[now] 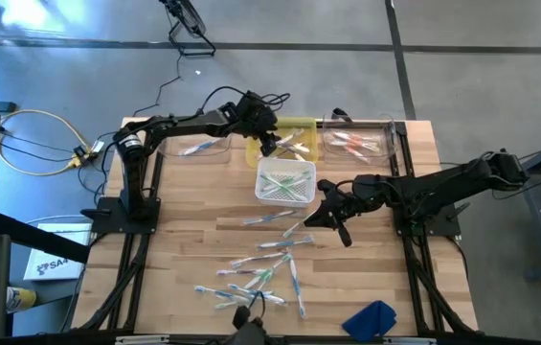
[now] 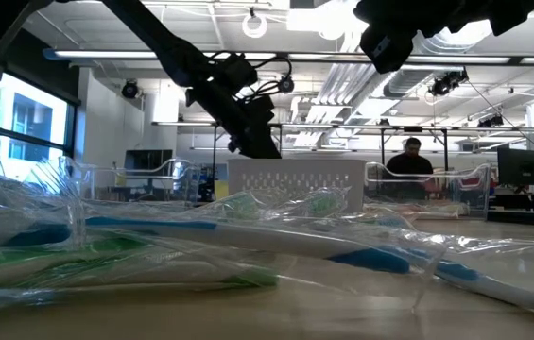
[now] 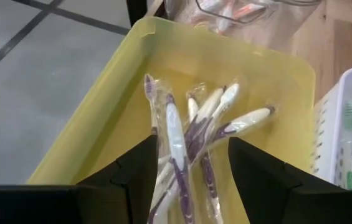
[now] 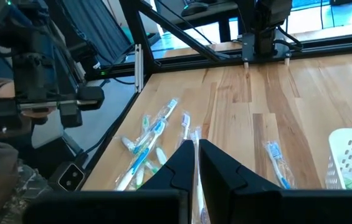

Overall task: Pick & Place Toothbrushes
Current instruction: Put the blue toothbrush into the left transparent bin

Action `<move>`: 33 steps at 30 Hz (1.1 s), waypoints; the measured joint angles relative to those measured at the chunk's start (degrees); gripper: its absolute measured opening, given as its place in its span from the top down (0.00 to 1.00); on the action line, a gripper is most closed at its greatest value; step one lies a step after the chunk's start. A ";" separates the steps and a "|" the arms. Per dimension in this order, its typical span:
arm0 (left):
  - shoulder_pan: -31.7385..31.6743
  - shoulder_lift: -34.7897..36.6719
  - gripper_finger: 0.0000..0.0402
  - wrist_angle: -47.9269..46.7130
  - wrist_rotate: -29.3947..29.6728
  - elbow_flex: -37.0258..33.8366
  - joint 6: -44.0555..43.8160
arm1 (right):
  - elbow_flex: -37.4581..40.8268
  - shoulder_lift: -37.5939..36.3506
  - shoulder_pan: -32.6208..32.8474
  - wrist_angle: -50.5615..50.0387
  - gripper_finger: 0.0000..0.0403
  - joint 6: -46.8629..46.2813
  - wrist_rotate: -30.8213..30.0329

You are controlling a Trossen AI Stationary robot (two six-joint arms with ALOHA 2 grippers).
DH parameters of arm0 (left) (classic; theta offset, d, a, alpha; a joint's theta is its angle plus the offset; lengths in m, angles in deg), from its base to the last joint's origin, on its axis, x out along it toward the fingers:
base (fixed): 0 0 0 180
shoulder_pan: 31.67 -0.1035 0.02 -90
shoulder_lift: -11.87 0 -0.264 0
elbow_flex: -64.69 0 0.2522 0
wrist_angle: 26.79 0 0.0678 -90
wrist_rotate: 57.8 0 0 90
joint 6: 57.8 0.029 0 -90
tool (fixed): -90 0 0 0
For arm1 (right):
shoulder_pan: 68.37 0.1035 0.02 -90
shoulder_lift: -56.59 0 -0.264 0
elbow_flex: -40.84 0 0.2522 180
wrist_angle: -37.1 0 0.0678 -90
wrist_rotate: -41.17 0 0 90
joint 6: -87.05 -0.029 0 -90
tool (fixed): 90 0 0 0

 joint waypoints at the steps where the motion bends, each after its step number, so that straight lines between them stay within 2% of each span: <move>1: 0.00 0.00 0.52 0.00 -0.60 0.00 0.06 | 0.00 0.00 -0.02 0.00 0.96 0.02 0.00; 8: 0.51 1.38 0.52 -0.08 -6.43 -0.07 5.54 | 0.00 0.00 -0.02 0.04 0.96 3.02 -0.13; 11: 2.28 4.29 0.52 0.32 -4.57 -0.57 8.42 | 0.00 0.00 -0.02 0.39 0.96 3.13 -0.13; 16: 8.28 10.35 0.52 1.73 3.93 -3.38 13.94 | 0.00 0.00 -0.01 0.47 0.96 4.62 -0.04; 20: 13.66 14.73 0.52 11.85 6.91 -9.60 17.03 | 0.00 0.00 -0.01 0.44 0.96 6.00 -0.02; 25: 17.72 19.98 0.52 23.70 7.20 -18.30 18.60 | 0.00 0.00 -0.02 0.35 0.96 8.08 0.00; 33: 21.62 29.14 0.52 23.86 7.14 -25.91 21.34 | 0.00 0.00 0.00 0.44 0.96 8.70 -0.13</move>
